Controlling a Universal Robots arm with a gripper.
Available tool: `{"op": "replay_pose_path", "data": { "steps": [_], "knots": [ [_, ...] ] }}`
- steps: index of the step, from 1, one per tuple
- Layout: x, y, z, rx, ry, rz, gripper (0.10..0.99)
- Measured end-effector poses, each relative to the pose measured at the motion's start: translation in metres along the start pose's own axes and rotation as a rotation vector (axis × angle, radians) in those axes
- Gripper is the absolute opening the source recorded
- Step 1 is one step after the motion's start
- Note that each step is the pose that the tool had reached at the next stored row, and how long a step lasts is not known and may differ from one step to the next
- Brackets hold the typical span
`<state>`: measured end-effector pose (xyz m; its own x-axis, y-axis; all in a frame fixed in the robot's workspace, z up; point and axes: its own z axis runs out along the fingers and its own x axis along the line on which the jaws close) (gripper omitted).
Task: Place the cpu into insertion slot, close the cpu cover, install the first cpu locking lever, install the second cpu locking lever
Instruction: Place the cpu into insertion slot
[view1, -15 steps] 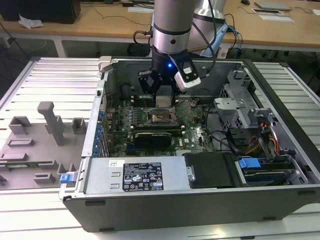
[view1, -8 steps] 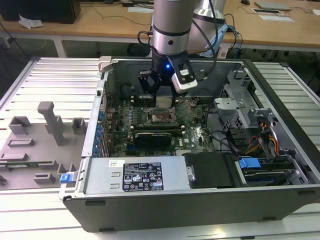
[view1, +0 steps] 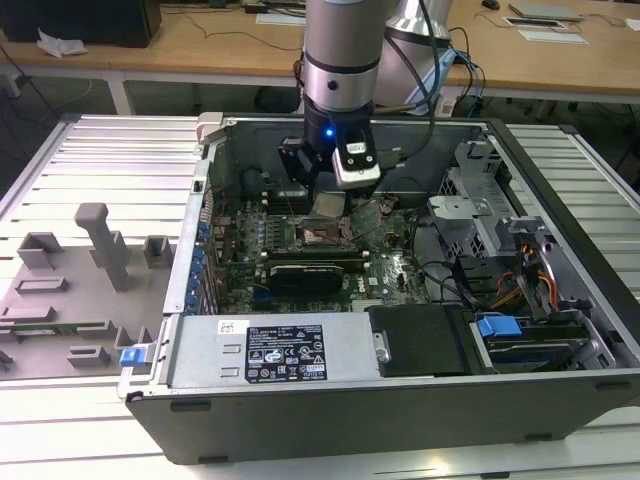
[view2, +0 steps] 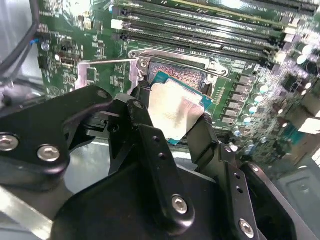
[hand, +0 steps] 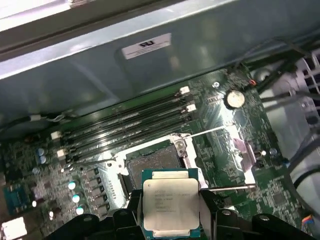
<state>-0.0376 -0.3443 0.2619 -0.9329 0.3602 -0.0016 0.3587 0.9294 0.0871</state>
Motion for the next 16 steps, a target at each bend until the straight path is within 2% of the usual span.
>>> {"op": "replay_pose_path", "data": {
  "steps": [7, 11, 16],
  "knots": [
    [0.0, -0.0002, 0.0018, 0.0, -0.0118, 0.135, 0.541],
    [0.0, -0.0003, 0.0036, 0.0, -0.0215, 0.245, 0.541],
    [0.0, -0.0004, 0.005, 0.001, -0.0293, 0.335, 0.541]
  ]
}}
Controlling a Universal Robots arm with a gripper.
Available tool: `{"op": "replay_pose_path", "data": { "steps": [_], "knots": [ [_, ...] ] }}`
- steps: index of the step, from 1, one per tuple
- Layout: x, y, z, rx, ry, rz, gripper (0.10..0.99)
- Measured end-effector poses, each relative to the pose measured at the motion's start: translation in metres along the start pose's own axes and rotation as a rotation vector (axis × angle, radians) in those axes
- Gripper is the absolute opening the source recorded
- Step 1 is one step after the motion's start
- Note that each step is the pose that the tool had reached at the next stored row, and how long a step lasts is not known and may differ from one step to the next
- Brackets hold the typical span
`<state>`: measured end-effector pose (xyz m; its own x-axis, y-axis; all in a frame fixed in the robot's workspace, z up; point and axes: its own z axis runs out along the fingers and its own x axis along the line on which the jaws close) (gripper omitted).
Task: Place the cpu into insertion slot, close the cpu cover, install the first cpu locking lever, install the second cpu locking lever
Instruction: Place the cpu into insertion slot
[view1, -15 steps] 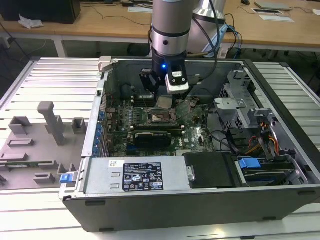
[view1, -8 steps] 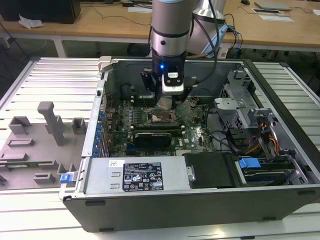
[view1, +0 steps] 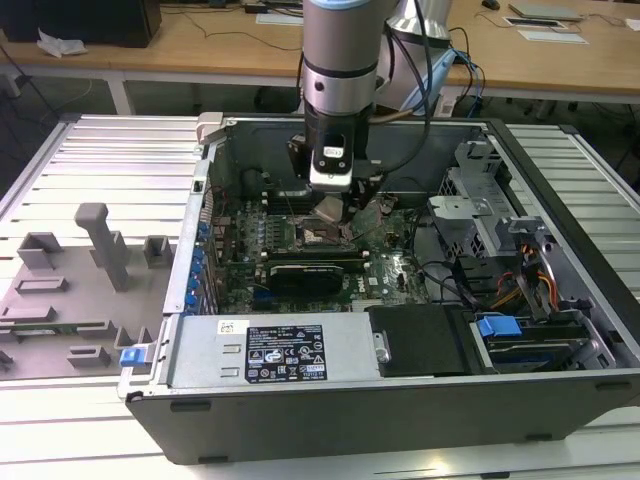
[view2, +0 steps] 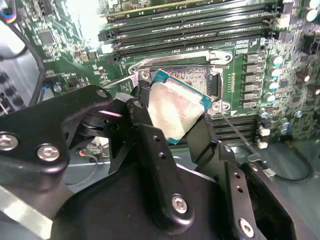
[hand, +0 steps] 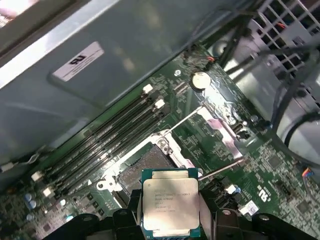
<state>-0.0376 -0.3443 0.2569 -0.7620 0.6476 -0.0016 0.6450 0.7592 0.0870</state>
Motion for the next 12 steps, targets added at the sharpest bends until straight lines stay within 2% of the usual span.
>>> {"op": "replay_pose_path", "data": {
  "steps": [12],
  "knots": [
    [0.0, -0.0003, 0.0034, 0.0, -0.0208, 0.239, 0.541]
  ]
}}
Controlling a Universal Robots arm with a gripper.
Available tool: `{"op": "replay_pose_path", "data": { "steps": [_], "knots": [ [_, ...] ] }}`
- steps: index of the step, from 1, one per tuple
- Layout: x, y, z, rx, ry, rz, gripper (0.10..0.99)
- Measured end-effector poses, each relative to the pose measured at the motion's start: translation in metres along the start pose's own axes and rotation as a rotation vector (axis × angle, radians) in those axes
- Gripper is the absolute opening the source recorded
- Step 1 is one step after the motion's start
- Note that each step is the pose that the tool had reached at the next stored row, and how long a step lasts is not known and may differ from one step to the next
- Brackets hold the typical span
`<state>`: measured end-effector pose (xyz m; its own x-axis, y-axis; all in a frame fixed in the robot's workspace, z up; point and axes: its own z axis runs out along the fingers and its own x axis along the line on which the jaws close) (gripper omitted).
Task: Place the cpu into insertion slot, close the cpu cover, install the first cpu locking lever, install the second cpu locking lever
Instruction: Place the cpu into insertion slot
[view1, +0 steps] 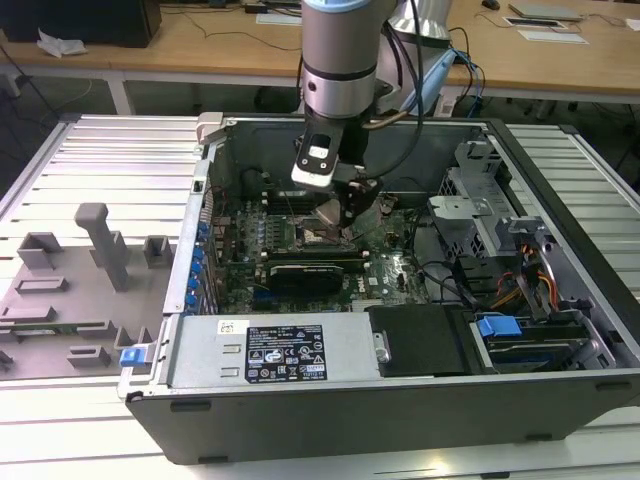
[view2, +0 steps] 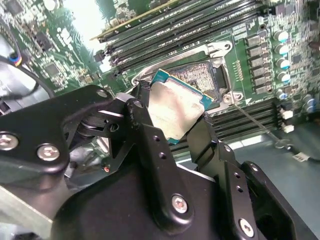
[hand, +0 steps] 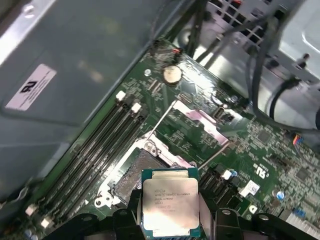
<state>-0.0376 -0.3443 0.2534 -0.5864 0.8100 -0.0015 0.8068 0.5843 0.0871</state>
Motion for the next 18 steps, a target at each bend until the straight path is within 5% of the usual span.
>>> {"op": "replay_pose_path", "data": {
  "steps": [8, 18],
  "knots": [
    [0.0, -0.0001, 0.0018, 0.0, -0.0111, 0.127, 0.541],
    [0.0, -0.0005, 0.0054, 0.0, -0.0304, 0.349, 0.541]
  ]
}}
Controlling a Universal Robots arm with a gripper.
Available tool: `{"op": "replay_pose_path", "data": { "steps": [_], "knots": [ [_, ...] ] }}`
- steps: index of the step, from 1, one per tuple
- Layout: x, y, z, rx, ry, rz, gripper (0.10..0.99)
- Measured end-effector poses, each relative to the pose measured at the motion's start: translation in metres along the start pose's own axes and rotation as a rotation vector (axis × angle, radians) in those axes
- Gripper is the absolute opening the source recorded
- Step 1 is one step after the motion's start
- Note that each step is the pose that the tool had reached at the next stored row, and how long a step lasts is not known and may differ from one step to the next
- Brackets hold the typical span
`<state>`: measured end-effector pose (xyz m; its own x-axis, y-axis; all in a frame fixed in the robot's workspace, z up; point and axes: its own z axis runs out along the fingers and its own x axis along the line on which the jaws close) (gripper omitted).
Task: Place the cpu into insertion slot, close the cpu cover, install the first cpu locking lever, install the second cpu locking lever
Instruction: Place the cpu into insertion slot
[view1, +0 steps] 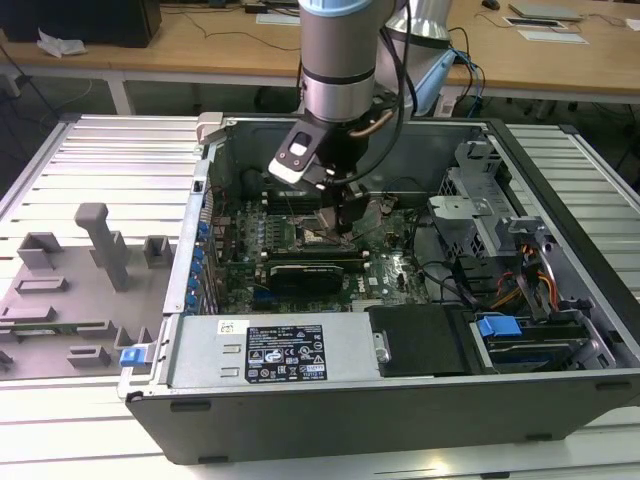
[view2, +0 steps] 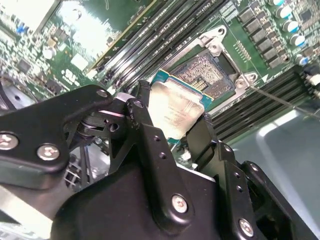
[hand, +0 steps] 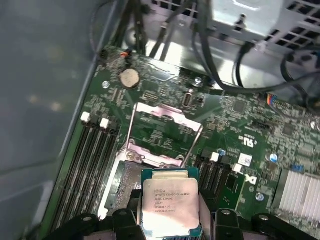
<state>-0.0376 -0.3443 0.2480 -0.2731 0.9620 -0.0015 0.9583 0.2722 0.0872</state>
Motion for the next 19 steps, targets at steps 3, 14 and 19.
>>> {"op": "replay_pose_path", "data": {
  "steps": [3, 14, 19],
  "knots": [
    [0.0, -0.0001, 0.0011, 0.0, -0.0048, 0.044, 0.541],
    [0.0026, 0.0005, 0.0025, 0.006, -0.0347, 0.142, 0.541],
    [0.0073, 0.0018, 0.0033, 0.01, -0.0538, 0.146, 0.541]
  ]
}}
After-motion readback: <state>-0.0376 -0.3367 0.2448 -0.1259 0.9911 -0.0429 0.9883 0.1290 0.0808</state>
